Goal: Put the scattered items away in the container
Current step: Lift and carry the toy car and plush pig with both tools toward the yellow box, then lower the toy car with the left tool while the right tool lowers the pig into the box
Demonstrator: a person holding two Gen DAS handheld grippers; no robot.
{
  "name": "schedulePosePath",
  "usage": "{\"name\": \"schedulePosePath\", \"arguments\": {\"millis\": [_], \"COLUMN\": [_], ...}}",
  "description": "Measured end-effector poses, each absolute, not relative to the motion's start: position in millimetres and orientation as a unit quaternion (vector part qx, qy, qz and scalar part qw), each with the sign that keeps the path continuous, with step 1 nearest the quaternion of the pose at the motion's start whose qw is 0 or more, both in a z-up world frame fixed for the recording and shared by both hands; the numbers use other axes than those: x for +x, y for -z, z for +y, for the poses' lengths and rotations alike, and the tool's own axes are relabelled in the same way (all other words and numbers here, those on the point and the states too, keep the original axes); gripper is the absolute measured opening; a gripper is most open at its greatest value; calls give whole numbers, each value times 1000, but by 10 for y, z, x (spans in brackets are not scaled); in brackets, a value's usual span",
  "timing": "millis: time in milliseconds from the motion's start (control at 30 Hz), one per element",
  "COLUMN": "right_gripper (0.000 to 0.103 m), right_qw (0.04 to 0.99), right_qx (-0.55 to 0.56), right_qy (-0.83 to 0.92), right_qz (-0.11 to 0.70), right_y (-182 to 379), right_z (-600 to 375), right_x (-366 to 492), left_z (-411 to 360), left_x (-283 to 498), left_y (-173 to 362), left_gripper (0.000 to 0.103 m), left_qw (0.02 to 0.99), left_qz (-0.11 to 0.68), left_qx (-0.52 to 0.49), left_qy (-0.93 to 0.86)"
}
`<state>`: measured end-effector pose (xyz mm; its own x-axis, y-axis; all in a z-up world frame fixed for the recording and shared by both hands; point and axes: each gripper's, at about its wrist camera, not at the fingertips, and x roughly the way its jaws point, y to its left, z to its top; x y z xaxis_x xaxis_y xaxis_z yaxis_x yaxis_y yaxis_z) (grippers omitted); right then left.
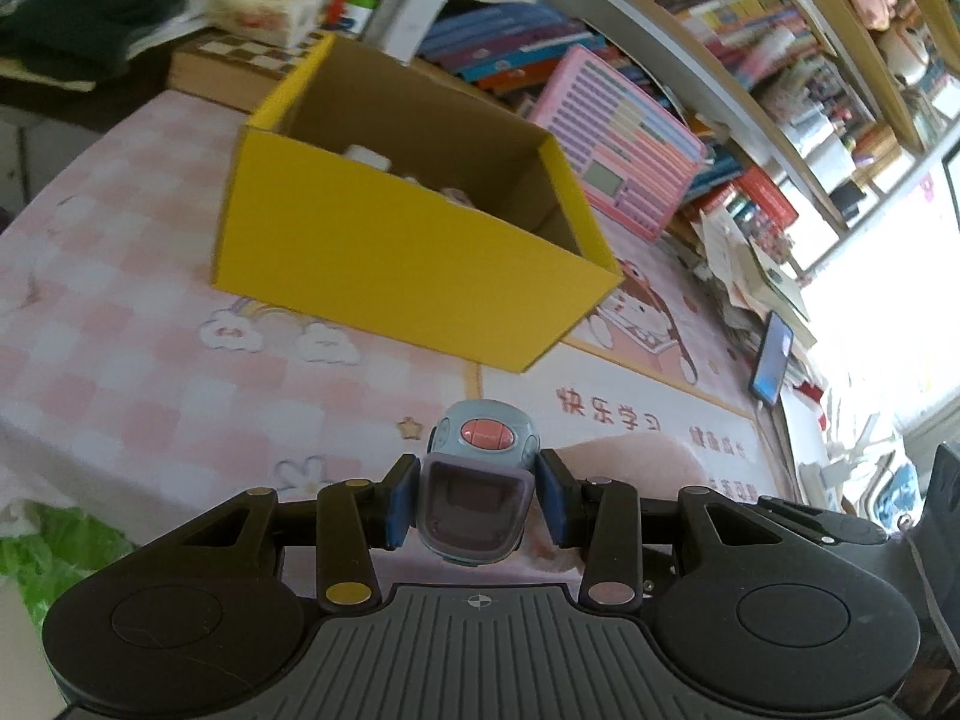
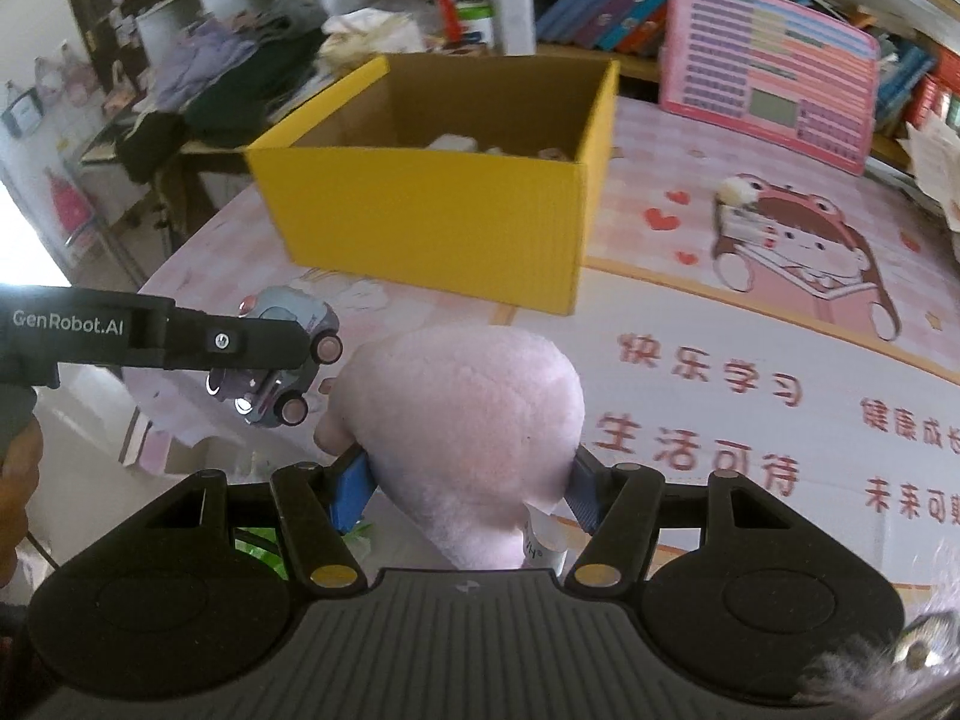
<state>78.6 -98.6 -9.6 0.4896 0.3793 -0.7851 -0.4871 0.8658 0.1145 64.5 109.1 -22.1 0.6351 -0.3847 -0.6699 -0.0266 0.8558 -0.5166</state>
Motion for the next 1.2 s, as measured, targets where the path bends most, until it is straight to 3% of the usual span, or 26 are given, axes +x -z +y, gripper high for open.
{"name": "schedulePosePath", "arguments": {"millis": [700, 1200], "right_gripper": [62, 62], "right_qw": [837, 847], "right_qx": [-115, -108], "right_qy": [-325, -392], "right_qz": [424, 343], "right_y": [21, -435], "right_z": [-346, -298], "right_x": [823, 1218], "left_z": [1673, 1745], "left_x": [489, 823], "left_y": [121, -243], "left_gripper": [40, 40], "left_qw": [887, 917], "left_qz": [369, 305], "left_qx": [-276, -259], "left_qy": [31, 17]}}
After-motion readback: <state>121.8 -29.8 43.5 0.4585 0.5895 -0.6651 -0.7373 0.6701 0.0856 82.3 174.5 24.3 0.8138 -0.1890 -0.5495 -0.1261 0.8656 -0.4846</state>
